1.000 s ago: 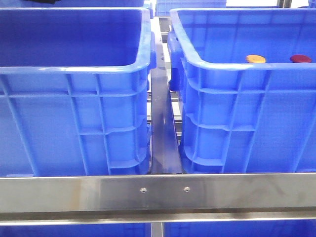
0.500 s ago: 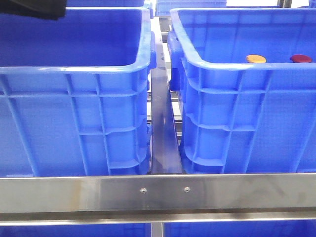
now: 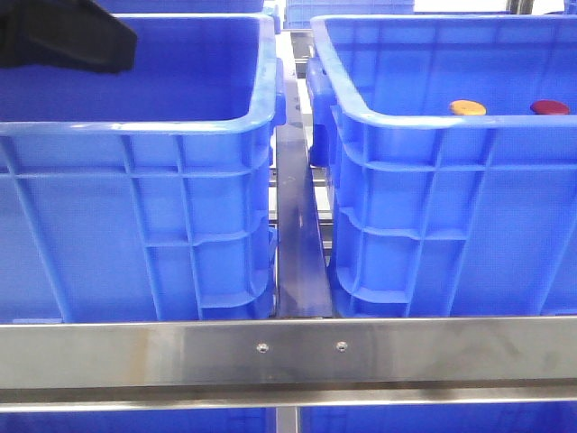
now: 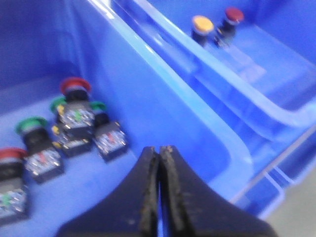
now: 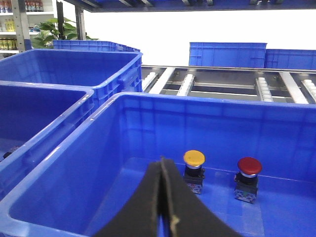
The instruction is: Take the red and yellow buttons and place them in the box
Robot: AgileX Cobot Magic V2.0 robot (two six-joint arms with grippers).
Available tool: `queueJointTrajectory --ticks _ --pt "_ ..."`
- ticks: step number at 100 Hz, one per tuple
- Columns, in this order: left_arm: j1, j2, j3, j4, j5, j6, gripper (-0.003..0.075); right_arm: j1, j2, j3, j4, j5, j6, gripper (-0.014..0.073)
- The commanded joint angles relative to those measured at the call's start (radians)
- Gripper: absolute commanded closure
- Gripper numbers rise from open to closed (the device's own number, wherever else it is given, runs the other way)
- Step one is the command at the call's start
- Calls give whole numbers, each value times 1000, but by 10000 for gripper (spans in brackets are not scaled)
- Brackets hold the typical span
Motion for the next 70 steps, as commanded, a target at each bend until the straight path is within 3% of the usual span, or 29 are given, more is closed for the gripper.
queueJointTrajectory --ticks 1,16,22,34,39,70 --pt "-4 -18 -29 -4 -93 -11 740 3 6 -27 92 28 -11 658" --pt "17 -38 -29 106 -141 -72 740 3 6 -27 92 28 -11 658" --pt "48 -52 -28 253 -141 -228 740 3 6 -27 92 28 -11 658" --pt "155 -91 -17 712 -139 -619 740 3 6 -27 92 28 -11 658" --pt "199 -115 -9 819 -136 -736 740 3 6 -27 92 28 -11 658" --pt "449 -349 121 843 -47 -764 740 3 6 -27 92 28 -11 658"
